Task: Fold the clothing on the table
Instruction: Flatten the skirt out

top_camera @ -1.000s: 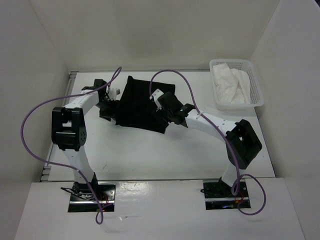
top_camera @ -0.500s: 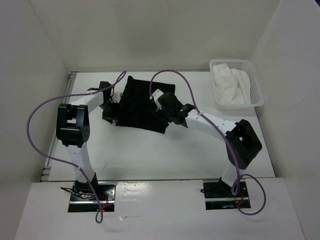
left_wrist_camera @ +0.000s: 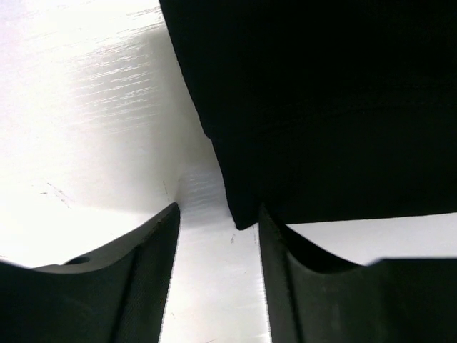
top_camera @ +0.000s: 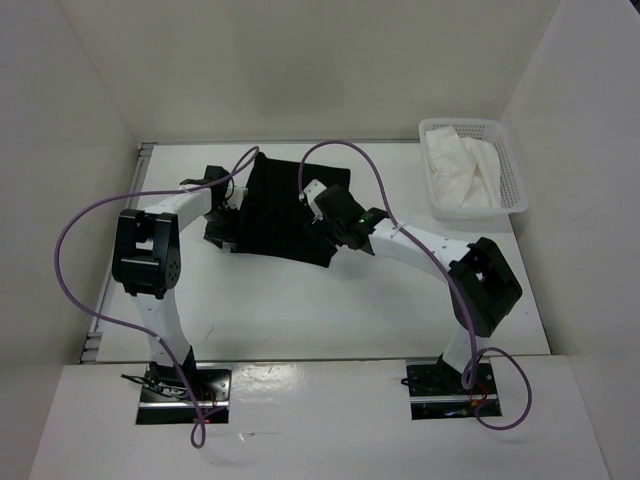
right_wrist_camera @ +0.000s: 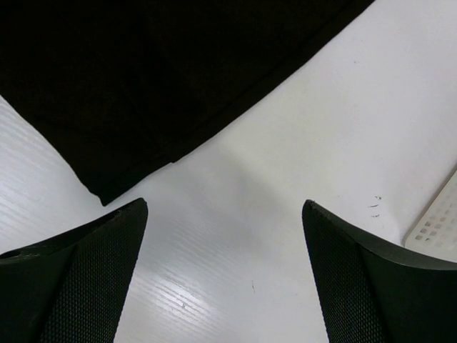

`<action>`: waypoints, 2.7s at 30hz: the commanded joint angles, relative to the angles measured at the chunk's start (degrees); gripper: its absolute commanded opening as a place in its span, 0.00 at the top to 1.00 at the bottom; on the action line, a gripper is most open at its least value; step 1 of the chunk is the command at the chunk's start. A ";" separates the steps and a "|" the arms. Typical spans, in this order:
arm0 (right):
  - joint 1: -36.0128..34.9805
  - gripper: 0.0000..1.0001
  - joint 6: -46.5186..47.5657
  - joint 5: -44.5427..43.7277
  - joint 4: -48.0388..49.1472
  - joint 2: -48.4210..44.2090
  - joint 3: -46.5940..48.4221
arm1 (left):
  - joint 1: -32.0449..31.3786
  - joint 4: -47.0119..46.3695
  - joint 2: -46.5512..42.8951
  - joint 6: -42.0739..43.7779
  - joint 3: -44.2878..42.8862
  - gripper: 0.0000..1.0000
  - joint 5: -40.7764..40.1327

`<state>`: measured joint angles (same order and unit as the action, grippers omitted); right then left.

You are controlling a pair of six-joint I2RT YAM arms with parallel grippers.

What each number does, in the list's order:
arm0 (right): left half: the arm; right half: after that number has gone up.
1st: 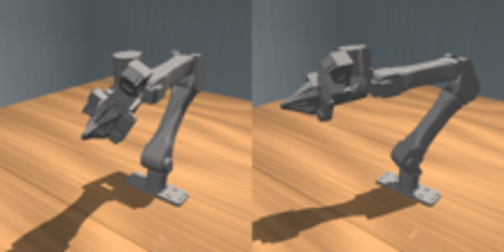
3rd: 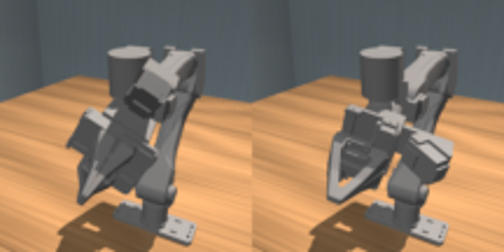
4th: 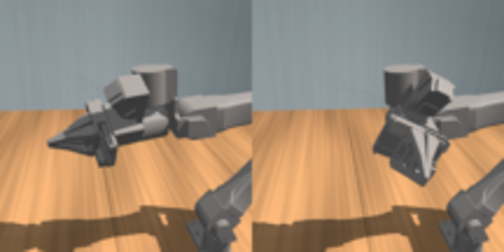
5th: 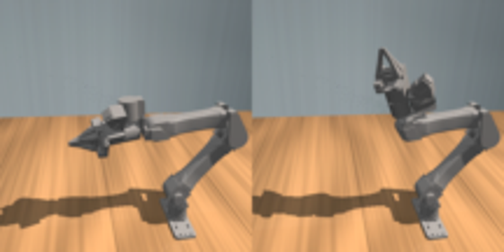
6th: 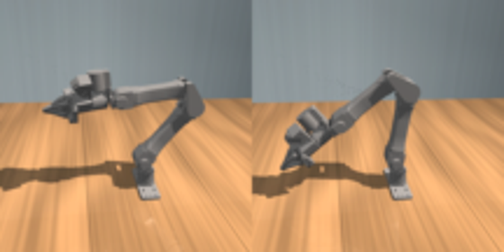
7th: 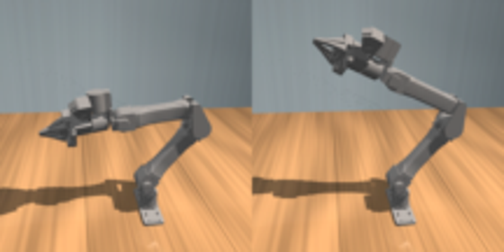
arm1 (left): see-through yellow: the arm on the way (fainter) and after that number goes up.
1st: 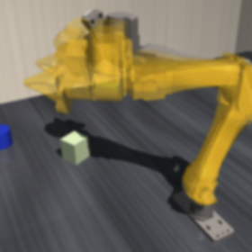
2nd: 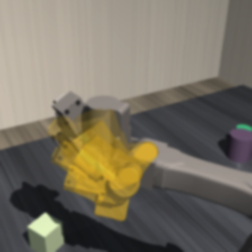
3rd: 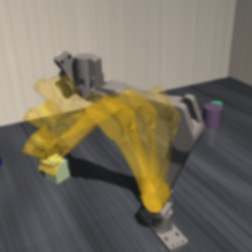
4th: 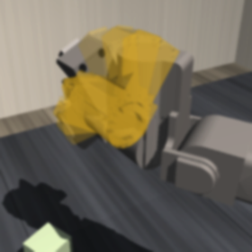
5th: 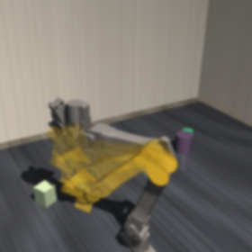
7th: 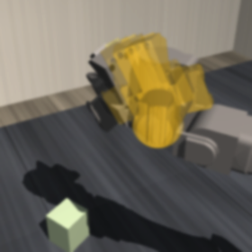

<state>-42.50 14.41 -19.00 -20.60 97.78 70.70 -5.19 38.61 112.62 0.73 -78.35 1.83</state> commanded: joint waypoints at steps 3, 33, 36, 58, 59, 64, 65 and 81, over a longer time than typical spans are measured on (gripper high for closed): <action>0.14 0.07 -0.44 0.02 1.88 -0.31 -0.47 | 0.71 2.08 1.19 -0.73 1.36 0.51 1.15; 16.57 0.24 -22.06 29.71 1.17 -3.29 -4.60 | 3.52 4.46 2.78 -1.26 2.50 1.00 15.57; 17.10 0.25 -22.06 34.90 1.18 -1.98 -4.60 | 3.52 4.98 3.48 -0.03 2.50 1.00 19.26; 17.10 0.31 -20.39 36.41 2.23 2.68 -5.13 | 3.52 7.09 6.21 6.65 3.55 1.00 38.08; 17.10 0.31 -20.39 35.62 2.23 2.16 -5.13 | 3.52 7.09 6.21 6.65 3.55 1.00 37.38; 17.10 0.38 -20.39 31.24 2.76 2.15 -5.13 | 3.52 7.09 6.21 6.65 3.55 1.00 37.37; 17.10 0.40 -20.39 30.70 2.76 2.68 -5.13 | 3.52 7.09 6.21 6.65 3.03 1.00 37.37; 17.10 0.47 -19.86 30.61 0.91 7.16 -3.55 | 3.52 7.09 5.68 6.65 3.02 1.00 37.37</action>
<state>-25.15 -6.11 11.29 -20.67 105.16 66.00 -1.63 45.19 118.02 4.80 -75.46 38.92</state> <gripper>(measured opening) 0.537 0.008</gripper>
